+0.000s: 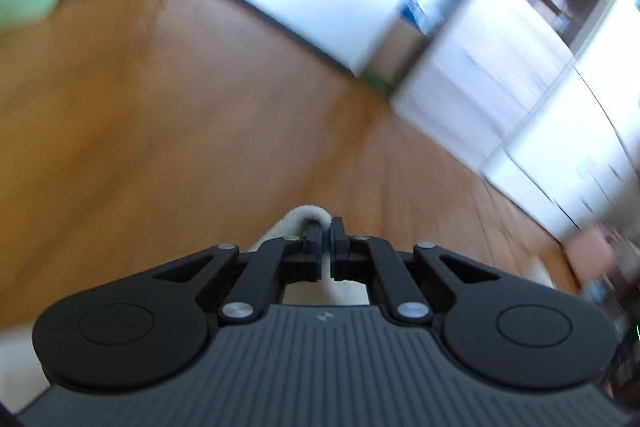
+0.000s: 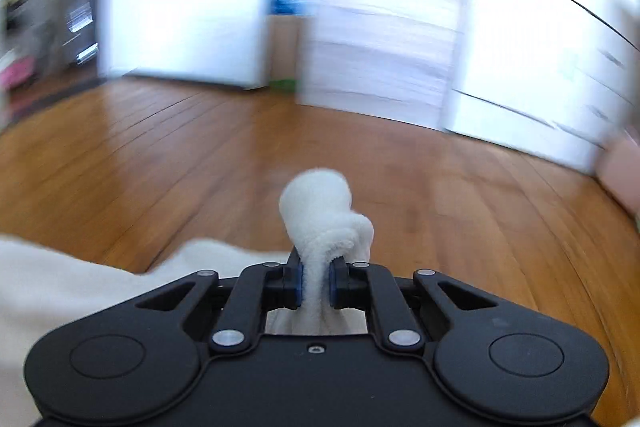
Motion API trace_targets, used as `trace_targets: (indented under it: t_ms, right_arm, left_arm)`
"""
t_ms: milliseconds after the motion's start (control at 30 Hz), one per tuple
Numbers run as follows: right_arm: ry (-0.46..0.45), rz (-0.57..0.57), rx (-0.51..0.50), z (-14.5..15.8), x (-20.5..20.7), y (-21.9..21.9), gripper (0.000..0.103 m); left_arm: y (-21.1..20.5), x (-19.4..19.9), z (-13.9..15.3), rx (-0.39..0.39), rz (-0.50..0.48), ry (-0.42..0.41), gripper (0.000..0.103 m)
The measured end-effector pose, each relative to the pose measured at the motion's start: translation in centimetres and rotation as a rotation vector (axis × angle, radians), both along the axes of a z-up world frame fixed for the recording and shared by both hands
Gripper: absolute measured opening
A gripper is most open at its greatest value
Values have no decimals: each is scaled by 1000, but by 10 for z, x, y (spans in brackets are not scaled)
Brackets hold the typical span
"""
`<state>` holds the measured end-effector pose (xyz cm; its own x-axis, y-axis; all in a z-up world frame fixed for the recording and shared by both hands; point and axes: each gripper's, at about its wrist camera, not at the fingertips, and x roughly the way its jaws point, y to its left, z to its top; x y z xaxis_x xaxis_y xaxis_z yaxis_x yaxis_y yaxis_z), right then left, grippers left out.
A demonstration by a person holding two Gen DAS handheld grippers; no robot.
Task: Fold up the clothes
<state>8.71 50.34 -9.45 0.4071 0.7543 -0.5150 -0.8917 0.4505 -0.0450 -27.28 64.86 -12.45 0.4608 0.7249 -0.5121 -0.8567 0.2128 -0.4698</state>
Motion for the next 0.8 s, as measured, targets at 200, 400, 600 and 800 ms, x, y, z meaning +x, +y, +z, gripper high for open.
trace_targets:
  t_ms: [200,400,600,800]
  right_arm:
    - [240,-47,-99,-5,37,-3,46]
    - [338,-17,40,19,69,-72,72]
    - [366,-180,-22,15,103,-131,72]
    - [400,-138,-108,-7,116,-135,72]
  left_arm:
    - [33,-11,-27,-161,62,97,6]
    - [-4,-31,-36,-141,5,245,20]
    - [-18,-4,-56,-286,-132,228,47]
    - [-23,38,-67,-206,-198,296,60]
